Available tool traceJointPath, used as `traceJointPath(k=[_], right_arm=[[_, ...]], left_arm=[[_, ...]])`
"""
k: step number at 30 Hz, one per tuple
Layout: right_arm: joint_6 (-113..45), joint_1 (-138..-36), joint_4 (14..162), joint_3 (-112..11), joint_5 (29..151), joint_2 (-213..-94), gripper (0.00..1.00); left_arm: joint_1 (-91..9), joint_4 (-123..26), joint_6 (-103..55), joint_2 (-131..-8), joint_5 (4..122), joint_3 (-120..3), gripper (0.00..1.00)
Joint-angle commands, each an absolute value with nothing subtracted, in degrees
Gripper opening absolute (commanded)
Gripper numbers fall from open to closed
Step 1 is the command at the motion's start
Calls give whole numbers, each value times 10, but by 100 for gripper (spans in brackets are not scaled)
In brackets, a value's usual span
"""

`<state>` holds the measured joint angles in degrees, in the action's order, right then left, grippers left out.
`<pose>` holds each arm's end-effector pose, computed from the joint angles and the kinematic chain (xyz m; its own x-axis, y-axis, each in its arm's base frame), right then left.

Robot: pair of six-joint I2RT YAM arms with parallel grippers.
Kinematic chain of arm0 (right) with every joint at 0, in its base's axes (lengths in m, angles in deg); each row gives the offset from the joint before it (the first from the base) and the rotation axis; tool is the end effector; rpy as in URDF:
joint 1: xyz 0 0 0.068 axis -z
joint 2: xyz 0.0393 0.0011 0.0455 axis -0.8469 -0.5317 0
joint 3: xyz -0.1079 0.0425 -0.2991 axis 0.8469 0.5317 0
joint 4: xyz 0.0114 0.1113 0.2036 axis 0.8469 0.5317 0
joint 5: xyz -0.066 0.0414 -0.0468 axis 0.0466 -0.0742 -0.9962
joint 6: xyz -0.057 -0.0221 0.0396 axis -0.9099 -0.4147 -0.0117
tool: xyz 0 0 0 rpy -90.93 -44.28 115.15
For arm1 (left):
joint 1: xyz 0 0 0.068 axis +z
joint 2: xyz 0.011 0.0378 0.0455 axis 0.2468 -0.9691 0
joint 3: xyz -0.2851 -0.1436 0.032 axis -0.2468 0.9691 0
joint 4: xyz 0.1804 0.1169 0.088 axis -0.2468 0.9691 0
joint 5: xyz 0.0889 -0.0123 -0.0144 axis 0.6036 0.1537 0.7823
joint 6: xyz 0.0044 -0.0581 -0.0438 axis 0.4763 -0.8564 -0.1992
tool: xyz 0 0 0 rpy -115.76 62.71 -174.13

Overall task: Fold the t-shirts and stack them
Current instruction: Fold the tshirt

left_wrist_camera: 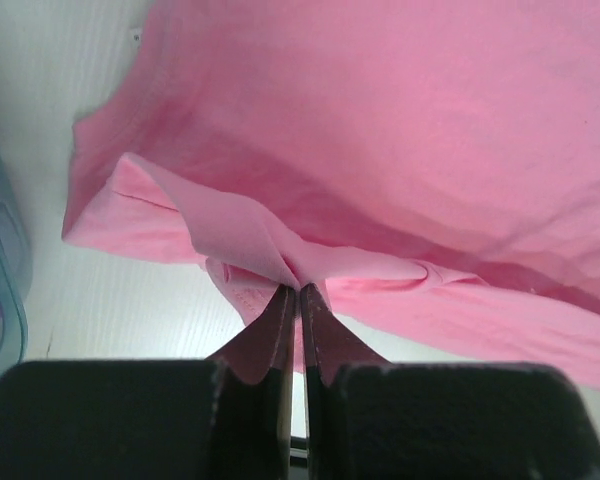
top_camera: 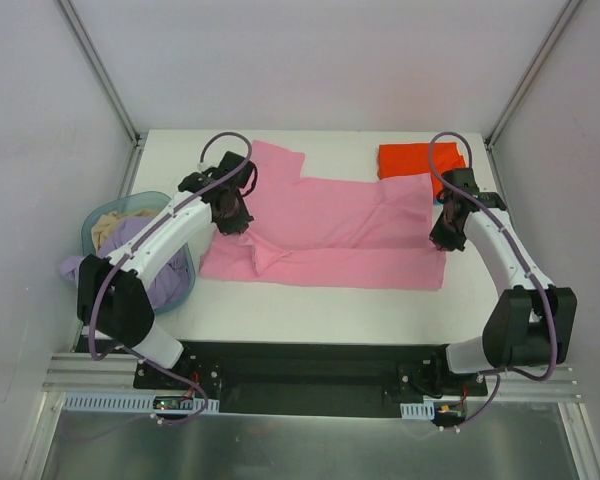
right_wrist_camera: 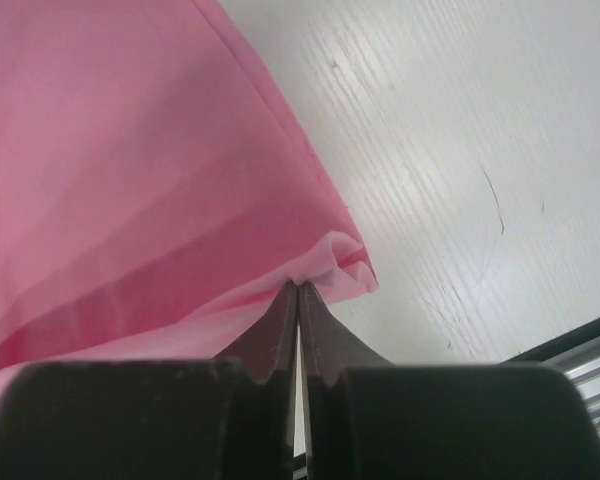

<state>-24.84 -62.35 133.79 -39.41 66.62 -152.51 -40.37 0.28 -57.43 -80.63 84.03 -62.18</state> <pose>0.2495 0.0031 0.3065 -0.8312 0.1994 -0.5190 0.2912 0.9513 -0.1008 0.2698 -0.1172 0.3333 -0.7603 -0.4002 -0.5116 -0.3106 0.9158 -0.2547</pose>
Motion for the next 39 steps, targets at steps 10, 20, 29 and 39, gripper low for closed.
traceJointPath(k=[10, 20, 29, 39], right_arm=[[-266, -595, 1304, -474, 657, -1620, 3], [-293, -594, 1357, -547, 648, -1705, 73], [-345, -629, 1273, -396, 811, -1586, 97], [-320, -665, 1168, -330, 940, -1656, 97]], left_arm=[[-352, -20, -481, -993, 845, -772, 0], [-333, -21, -464, -1022, 801, -816, 99], [-334, -58, -500, -896, 743, -632, 99], [-331, -137, -525, -925, 694, -524, 99]])
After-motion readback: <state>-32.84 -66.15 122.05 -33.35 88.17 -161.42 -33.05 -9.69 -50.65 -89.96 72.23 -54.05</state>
